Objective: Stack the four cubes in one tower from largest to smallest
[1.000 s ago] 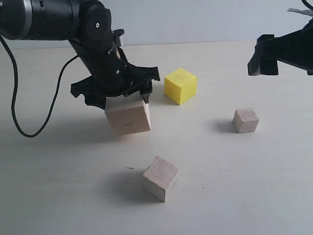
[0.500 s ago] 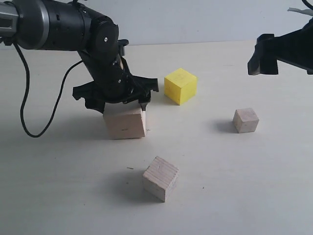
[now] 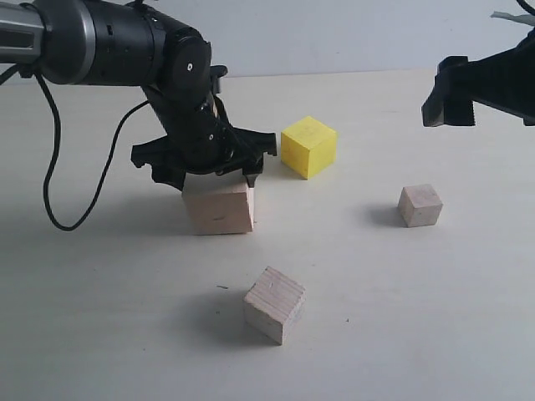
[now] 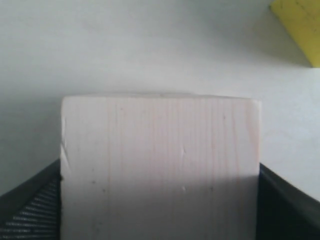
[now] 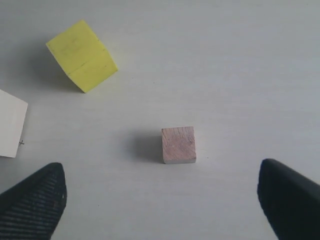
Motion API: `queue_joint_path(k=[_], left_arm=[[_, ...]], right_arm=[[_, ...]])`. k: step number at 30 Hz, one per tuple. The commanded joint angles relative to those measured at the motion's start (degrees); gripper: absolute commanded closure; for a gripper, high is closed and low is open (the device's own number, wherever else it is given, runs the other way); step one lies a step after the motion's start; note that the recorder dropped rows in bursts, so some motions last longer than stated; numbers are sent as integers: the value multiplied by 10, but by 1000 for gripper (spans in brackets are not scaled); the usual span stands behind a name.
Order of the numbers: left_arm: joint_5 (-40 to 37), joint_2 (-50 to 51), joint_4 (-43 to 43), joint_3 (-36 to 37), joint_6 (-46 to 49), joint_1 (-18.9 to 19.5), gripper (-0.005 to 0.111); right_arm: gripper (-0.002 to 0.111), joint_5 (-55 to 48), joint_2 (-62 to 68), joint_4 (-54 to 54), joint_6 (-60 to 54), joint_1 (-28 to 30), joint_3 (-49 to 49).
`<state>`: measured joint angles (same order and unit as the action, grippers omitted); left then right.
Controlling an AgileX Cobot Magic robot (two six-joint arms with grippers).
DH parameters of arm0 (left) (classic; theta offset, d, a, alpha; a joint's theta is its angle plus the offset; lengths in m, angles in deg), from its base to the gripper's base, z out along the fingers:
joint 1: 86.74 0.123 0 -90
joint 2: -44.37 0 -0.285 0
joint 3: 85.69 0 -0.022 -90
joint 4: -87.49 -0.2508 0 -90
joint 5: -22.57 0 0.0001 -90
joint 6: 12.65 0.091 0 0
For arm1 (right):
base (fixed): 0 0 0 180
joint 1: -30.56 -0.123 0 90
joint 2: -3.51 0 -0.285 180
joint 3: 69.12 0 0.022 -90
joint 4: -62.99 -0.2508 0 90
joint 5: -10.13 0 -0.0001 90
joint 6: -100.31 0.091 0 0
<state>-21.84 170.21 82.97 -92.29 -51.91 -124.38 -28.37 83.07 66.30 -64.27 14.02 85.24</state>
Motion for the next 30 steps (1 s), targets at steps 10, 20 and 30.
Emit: queue_joint_path(k=[10, 20, 30], left_arm=[[4, -1, 18, -3, 1, -3, 9], [-65, -51, 14, -52, 14, -1, 8], [-230, -144, -108, -58, 78, 5, 83]], right_arm=[[11, 5, -4, 0, -5, 2, 2], [11, 5, -4, 0, -5, 2, 2], [11, 20, -4, -22, -44, 2, 2]])
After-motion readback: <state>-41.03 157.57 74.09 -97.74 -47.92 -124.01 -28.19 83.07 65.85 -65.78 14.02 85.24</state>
